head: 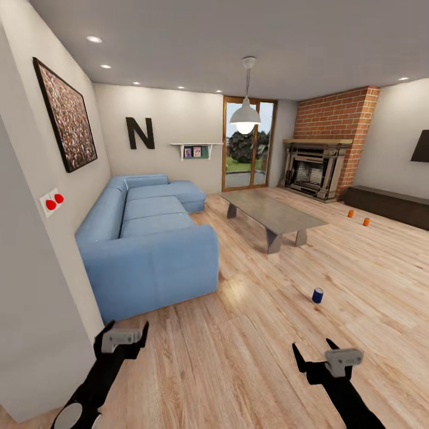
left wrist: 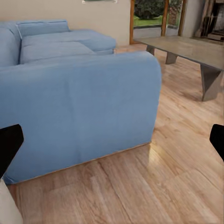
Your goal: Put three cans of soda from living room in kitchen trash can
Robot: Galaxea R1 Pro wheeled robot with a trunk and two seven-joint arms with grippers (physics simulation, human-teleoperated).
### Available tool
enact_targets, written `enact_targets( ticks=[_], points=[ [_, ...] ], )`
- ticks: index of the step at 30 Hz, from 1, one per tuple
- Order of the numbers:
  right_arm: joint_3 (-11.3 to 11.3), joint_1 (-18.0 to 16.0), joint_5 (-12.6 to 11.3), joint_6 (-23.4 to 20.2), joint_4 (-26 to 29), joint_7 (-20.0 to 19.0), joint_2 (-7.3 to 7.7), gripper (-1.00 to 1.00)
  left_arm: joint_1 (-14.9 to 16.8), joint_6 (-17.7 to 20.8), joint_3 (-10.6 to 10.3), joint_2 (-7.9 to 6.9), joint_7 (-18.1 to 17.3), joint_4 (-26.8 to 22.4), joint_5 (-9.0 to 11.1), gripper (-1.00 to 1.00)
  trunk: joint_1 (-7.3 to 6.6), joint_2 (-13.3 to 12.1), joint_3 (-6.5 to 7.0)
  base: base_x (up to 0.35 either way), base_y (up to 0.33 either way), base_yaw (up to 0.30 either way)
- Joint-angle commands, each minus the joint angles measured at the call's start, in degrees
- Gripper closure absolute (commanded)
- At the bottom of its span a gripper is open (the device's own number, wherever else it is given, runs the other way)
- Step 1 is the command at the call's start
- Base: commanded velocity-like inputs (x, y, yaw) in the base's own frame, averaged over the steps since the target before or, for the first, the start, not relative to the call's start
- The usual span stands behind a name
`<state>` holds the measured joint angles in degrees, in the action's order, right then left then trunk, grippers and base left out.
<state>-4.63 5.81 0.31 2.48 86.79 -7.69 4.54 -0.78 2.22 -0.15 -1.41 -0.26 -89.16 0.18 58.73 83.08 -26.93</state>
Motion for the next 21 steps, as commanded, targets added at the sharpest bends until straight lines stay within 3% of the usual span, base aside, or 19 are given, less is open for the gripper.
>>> enact_targets(
  ticks=[1,8,9,12,17,18,21],
  points=[
    [-0.6,0.3,0.0,-0.2,0.8,-0.5,0.00,-1.00,-0.1,-0.1,0.0,-0.02,0.0,-0.4,0.0,-1.00,0.00,0.0,0.00,0.001,0.000,0.000],
    [-13.2,1.1,-4.5,2.8,0.7,-12.5,0.00,-1.00,-4.1,-3.9,2.2,-0.87,-1.0,-0.5,0.0,-1.00,0.00,0.0,0.00,0.000,0.000,0.000],
    [-16.2,1.1,-5.3,3.4,-1.6,-15.9,-0.07,-1.00,-5.3,-6.0,2.5,-0.96,-1.4,0.6,-0.1,-1.00,0.00,0.0,0.00,0.000,0.000,0.000],
    [-19.6,1.1,-5.8,6.7,-8.2,-19.5,-0.35,-1.00,-6.6,-10.6,2.8,-1.07,-2.0,3.9,-0.6,-1.00,0.00,0.0,0.00,0.000,0.000,0.000],
    [-21.1,1.1,-4.5,11.1,-12.7,-21.1,-0.82,-1.00,-7.3,-13.6,2.6,-0.99,-2.0,10.7,-0.9,-1.00,0.00,0.0,0.00,0.000,0.000,0.000],
    [-20.9,1.0,-2.5,12.4,-14.9,-18.9,-1.14,-1.00,-7.4,-14.5,2.7,-0.90,-1.9,15.8,-0.8,-1.00,0.00,0.0,0.00,0.000,0.000,0.000],
    [-18.0,0.9,-2.0,12.7,-16.7,-16.3,-1.15,-1.00,-7.4,-14.7,2.7,-0.88,-1.9,16.9,-0.9,-1.00,0.00,0.0,0.00,0.000,0.000,0.000]
  ],
)
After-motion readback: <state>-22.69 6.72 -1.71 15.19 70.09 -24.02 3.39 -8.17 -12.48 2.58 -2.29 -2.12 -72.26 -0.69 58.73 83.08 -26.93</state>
